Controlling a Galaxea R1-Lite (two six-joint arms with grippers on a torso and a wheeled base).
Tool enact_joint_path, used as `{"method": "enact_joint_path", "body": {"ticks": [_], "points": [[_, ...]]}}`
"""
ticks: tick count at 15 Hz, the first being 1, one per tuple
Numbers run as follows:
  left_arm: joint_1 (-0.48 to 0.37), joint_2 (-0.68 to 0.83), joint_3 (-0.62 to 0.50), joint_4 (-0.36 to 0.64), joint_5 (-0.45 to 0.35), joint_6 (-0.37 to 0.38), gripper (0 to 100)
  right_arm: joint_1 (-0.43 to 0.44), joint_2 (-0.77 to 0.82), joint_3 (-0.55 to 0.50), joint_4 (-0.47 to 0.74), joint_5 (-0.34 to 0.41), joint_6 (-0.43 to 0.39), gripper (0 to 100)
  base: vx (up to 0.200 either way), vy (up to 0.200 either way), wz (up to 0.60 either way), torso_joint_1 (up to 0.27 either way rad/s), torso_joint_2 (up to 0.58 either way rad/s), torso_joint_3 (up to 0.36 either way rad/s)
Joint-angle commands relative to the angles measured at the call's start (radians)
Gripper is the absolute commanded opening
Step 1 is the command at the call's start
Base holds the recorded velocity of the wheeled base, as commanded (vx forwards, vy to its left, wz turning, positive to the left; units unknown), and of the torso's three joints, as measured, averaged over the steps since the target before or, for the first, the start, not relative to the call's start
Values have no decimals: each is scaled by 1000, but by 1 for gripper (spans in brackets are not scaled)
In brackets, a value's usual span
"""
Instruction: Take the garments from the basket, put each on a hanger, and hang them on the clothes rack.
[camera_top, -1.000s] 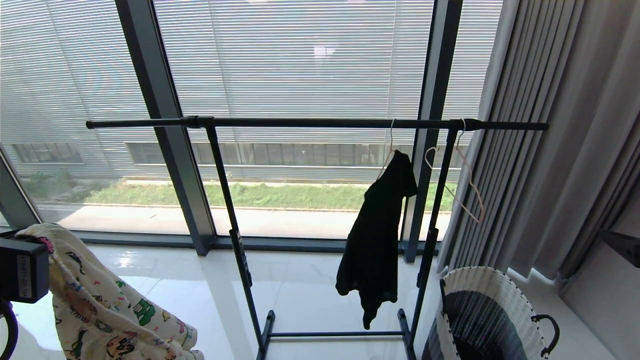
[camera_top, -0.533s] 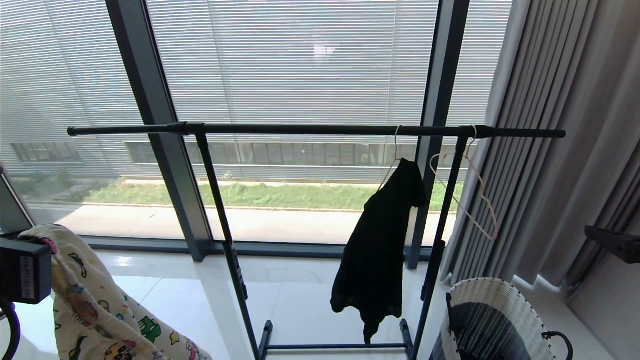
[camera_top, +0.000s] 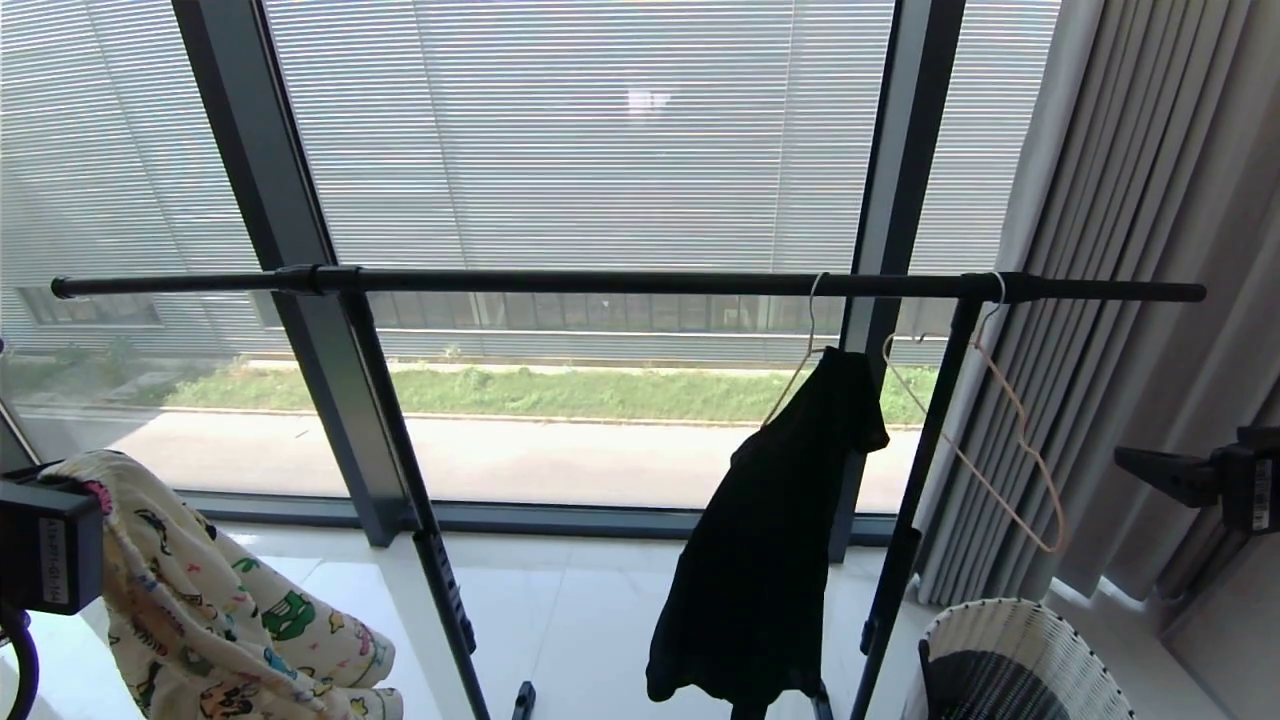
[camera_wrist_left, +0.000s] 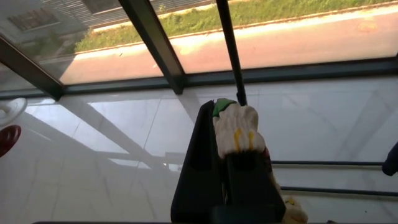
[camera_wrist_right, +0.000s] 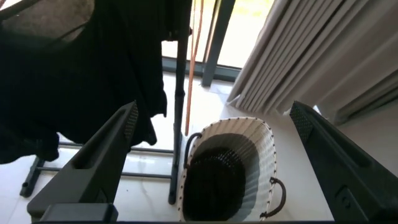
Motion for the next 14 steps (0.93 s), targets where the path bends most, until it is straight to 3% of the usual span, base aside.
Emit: {"method": "enact_joint_path", "body": {"ticks": [1, 4, 6, 8, 14], "points": [[0, -6, 1, 0, 1, 1, 0, -39, 86, -17, -3, 8, 2, 100, 200, 0, 0, -2, -2, -2], [-2, -12, 1, 0, 1, 4, 0, -77, 141, -17, -31, 88, 0, 100, 200, 0, 0, 4, -1, 1], [-2, -12, 1, 0, 1, 4, 0, -79, 187, -13, -35, 94, 0, 100, 200, 0, 0, 5, 12, -2], [-2, -15, 3, 0, 1, 4, 0, -77, 218, 13, -62, 94, 0, 100, 0, 0, 0, 0, 0, 0], [0, -21, 11, 0, 1, 3, 0, -62, 356, 139, -313, 89, -3, 100, 0, 0, 0, 0, 0, 0]]}}
